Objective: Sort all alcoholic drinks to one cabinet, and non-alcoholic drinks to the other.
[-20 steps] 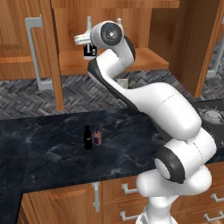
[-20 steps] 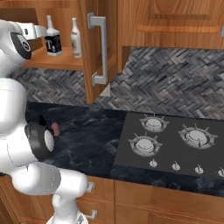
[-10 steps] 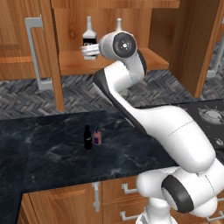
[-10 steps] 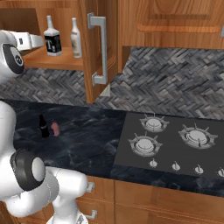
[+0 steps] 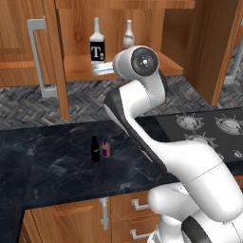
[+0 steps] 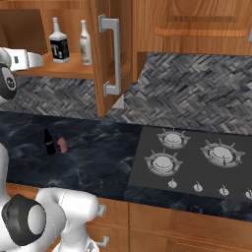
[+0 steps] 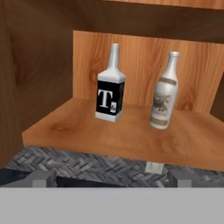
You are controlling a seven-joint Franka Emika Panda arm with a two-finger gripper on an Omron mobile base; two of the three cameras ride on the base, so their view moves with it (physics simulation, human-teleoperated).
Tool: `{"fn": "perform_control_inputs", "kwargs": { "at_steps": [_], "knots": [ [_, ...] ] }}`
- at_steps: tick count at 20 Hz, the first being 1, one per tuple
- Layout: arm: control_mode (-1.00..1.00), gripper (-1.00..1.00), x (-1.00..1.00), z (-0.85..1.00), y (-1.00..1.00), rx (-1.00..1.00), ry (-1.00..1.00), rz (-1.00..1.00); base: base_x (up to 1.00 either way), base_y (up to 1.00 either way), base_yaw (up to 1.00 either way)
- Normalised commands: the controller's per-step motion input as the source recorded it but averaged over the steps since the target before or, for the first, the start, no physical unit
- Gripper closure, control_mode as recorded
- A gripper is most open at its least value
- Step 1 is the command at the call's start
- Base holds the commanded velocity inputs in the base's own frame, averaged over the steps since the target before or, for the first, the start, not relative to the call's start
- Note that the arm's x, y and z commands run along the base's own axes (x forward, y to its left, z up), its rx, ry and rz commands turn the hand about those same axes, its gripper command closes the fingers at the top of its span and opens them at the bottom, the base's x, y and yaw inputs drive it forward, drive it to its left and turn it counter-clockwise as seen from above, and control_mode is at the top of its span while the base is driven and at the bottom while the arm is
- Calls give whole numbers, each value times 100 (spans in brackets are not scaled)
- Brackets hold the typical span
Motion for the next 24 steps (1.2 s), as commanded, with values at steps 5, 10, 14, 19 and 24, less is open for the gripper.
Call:
{"fn": "perform_control_inputs", "kwargs": {
  "at_steps": [5,10,14,19,24],
  "knots": [
    [-100,-100,-39,-41,0,0,7,0,0,0,0],
    [-100,-100,-29,-47,-6,0,4,0,0,0,0],
    [-100,-100,-29,-41,-12,0,4,0,0,0,0],
    [-100,-100,-23,-40,-10,0,8,0,0,0,0],
    [-100,-100,-20,-39,-4,0,12,0,0,0,0]
  ]
}}
